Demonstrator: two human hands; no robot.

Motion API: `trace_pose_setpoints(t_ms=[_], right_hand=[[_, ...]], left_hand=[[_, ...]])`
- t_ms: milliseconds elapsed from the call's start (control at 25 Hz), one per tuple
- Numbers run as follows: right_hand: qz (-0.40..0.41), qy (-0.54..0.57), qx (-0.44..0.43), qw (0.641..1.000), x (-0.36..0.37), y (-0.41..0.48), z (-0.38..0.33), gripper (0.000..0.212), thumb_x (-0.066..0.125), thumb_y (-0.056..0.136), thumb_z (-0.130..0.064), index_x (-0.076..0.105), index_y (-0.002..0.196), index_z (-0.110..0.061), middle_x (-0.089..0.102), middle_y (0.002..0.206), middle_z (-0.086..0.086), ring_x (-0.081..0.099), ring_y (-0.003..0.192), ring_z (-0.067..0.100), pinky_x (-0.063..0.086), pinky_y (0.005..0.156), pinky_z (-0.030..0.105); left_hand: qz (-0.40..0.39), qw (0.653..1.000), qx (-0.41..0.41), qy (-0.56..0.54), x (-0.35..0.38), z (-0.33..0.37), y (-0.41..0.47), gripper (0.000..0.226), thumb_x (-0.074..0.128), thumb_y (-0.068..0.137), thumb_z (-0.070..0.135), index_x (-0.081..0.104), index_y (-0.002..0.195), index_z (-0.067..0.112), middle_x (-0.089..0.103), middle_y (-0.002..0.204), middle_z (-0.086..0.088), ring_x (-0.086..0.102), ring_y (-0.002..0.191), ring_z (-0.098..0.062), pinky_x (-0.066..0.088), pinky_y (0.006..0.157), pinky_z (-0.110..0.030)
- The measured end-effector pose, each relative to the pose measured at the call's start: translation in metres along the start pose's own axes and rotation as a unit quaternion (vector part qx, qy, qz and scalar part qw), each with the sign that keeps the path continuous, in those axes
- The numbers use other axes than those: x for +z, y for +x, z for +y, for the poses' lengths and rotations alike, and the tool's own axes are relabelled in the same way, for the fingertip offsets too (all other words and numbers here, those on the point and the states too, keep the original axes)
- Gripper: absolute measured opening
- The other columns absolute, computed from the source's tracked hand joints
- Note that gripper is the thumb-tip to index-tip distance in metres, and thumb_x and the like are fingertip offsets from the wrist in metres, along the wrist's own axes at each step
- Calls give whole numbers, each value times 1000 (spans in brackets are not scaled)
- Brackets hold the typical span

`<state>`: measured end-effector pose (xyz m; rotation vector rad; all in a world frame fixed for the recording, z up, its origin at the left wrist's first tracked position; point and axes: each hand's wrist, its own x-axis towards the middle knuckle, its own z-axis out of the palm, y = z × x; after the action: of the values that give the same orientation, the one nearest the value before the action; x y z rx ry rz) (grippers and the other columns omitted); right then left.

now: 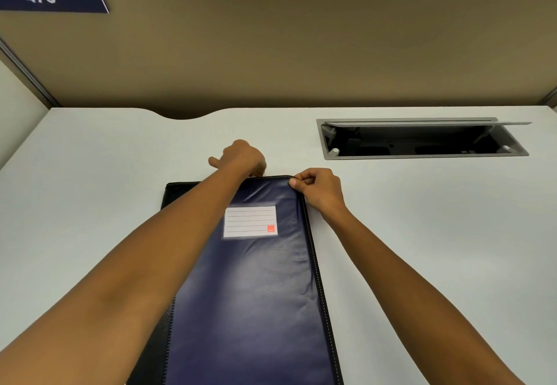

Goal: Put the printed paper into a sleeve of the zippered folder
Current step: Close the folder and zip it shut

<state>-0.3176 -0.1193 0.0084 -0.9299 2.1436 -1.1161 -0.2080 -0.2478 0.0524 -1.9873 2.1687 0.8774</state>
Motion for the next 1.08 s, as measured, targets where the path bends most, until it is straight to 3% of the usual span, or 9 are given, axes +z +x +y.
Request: trace_pose_setpoints(t_ms=[120,200,320,440,600,760,1080], right_hand=[[8,-1,2,1000,1,-1,0,17,75,80,-23,73,91,-11,67,78,-1,57,66,3,37,55,7],[13,-2,3,1000,2,-2,0,16,75,80,-23,73,91,-11,66,77,-2,57,66,3,37,54,6],[19,0,4,1000,3,-1,2,15,75,80,-22,73,90,-11,66,77,-2,57,67,4,37,55,5],[26,2,6,1000,4,-1,3,12,74,80,-22,73,88,-13,66,76,-2,57,66,3,37,56,5],[31,-7,1,999,7,-1,3,11,74,80,-22,72,87,-13,65,74,-3,55,63,-1,36,52,3],[37,-6,5,999,7,-1,3,13,74,80,-22,72,88,-13,65,75,-3,55,63,-2,36,50,2],[47,-5,4,999,8,-4,3,14,74,80,-23,72,89,-13,65,76,-5,56,65,-3,36,53,2]], left_hand=[[1,1000,-17,-11,-4,-13,4,22,73,70,19,59,87,13,66,86,-4,53,86,-22,22,87,-40],[7,1000,-20,-14,-12,-23,10,19,73,70,18,56,74,12,64,73,-3,52,74,-19,25,90,-38],[2,999,-36,-26,-33,-53,26,21,75,69,17,57,71,8,70,86,-9,61,90,-25,35,104,-40],[42,996,-69,-30,-48,-94,36,32,79,68,19,52,77,5,63,100,-16,56,106,-35,35,105,-44],[107,988,-107,0,-61,-136,38,37,79,67,24,48,79,6,51,91,-14,48,99,-35,25,100,-45],[53,986,-100,-118,-71,-165,52,40,83,65,19,64,90,-4,69,97,-20,62,103,-36,38,106,-44],[62,963,-90,-247,-61,-174,52,39,81,68,13,64,96,-8,69,100,-25,64,102,-39,46,101,-45]])
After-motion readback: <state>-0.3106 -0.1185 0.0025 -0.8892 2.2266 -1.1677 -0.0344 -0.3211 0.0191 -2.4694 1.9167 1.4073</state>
